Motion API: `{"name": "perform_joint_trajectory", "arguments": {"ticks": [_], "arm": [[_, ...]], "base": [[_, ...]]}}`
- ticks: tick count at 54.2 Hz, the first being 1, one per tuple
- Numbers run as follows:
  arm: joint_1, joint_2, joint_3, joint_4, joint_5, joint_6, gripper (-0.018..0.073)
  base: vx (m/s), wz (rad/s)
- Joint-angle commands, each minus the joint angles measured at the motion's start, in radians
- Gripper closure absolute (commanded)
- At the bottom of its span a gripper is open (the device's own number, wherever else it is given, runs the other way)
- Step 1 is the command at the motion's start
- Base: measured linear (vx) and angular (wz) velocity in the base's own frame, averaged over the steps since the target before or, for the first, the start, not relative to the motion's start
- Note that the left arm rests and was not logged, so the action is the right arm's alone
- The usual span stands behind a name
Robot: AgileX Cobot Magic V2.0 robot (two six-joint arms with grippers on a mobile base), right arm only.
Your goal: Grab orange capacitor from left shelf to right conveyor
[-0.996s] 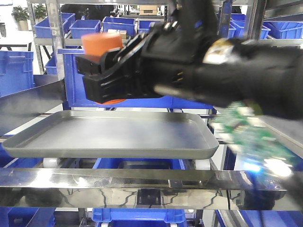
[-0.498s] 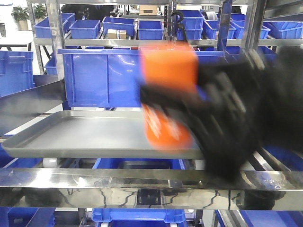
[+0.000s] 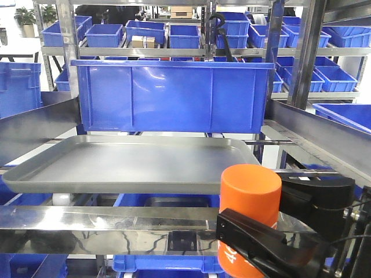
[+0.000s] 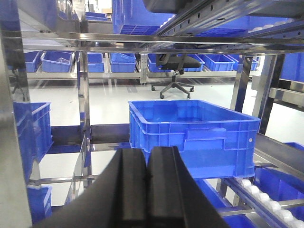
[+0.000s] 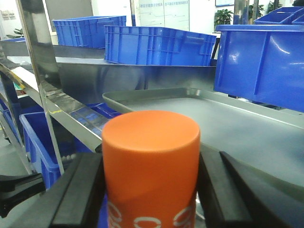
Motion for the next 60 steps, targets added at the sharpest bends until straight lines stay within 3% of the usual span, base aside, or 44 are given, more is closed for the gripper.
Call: {"name": "perform_joint_trajectory", "arguments": {"ticks": [1, 60], "arm": [[-0.001, -0.010, -0.030, 0.004, -0.067, -0.012, 0.0569], [-0.001, -0.009, -0.030, 0.004, -0.069, -0.012, 0.0569]], "base": [[0.00, 0.00], [0.00, 0.00]]}}
